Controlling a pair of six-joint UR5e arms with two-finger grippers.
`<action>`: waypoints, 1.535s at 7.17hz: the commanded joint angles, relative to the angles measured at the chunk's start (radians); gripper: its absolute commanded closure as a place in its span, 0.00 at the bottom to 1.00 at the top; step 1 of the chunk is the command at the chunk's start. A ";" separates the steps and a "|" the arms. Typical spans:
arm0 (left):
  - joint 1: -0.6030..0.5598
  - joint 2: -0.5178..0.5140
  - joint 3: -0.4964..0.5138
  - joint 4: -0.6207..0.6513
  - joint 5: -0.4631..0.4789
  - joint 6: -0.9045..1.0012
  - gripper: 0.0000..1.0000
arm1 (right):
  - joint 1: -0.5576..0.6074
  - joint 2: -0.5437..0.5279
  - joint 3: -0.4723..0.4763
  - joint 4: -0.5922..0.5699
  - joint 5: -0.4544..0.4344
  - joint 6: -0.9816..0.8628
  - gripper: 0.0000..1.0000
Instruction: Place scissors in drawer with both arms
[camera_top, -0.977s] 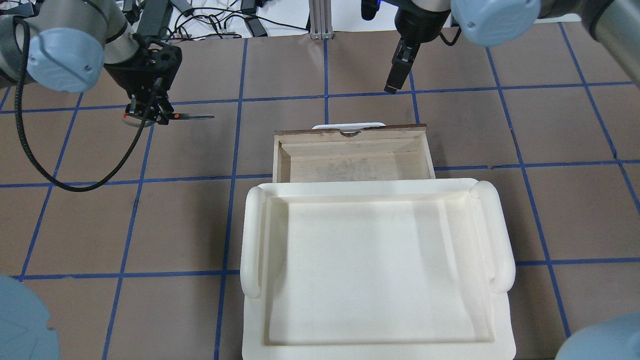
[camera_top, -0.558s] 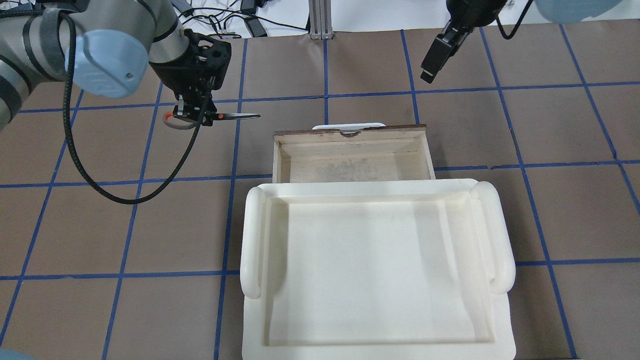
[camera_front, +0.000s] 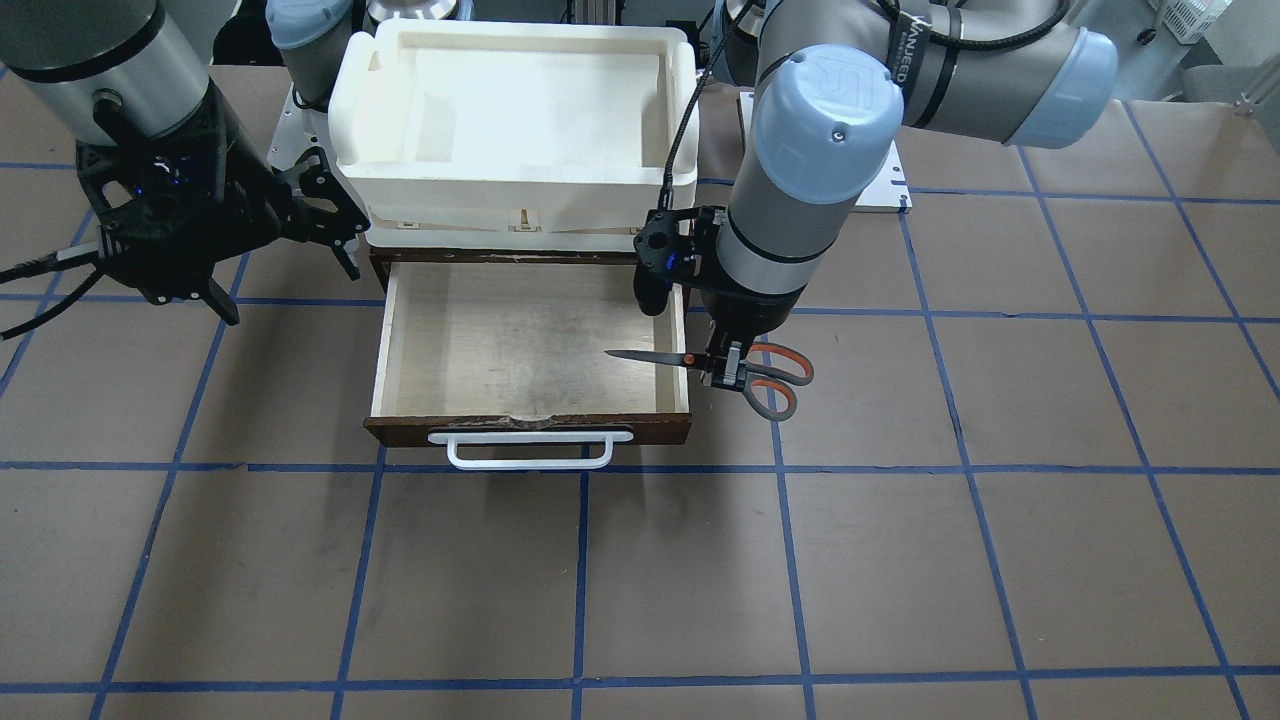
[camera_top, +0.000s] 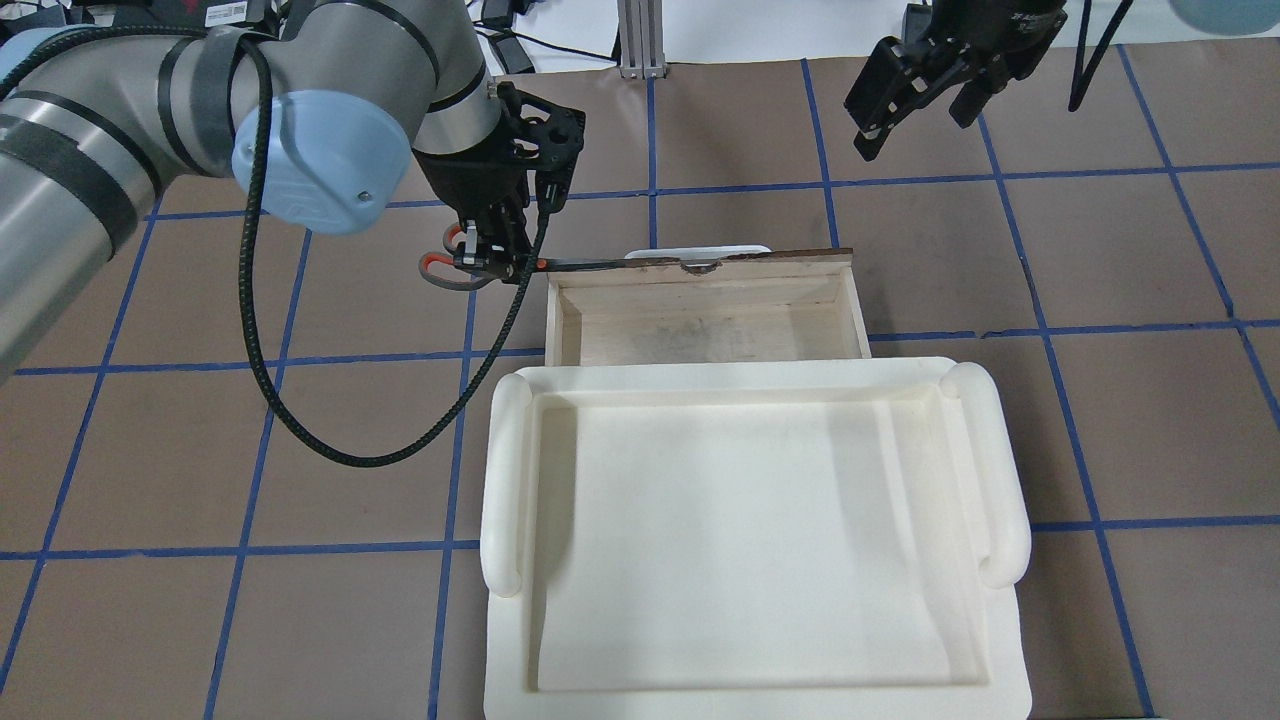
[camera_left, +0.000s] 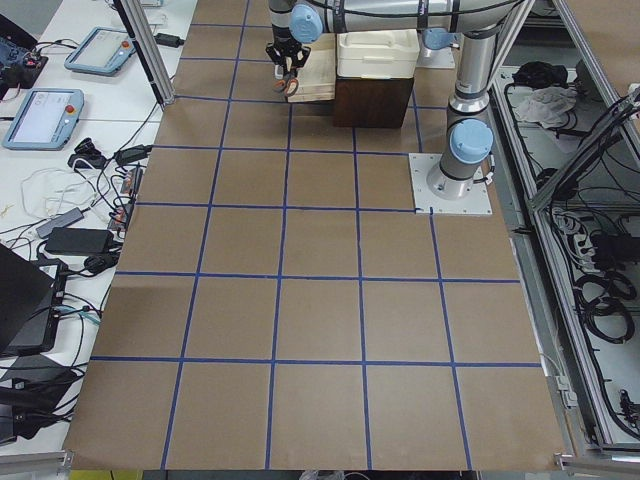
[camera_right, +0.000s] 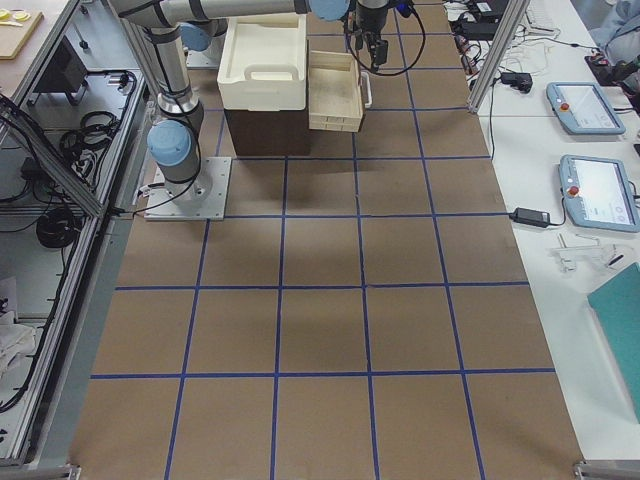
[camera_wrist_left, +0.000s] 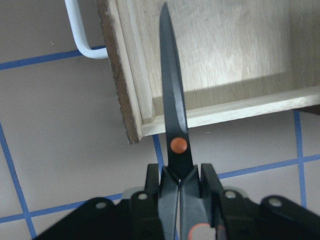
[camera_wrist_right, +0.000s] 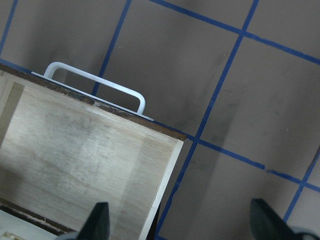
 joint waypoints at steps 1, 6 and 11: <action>-0.092 -0.019 -0.001 0.018 -0.008 -0.044 1.00 | 0.002 -0.055 0.031 0.033 -0.058 0.093 0.00; -0.202 -0.063 -0.004 0.056 -0.012 -0.133 1.00 | 0.009 -0.077 0.057 0.046 -0.050 0.269 0.00; -0.207 -0.108 -0.010 0.061 -0.012 -0.118 0.68 | 0.009 -0.068 0.060 0.064 -0.131 0.254 0.00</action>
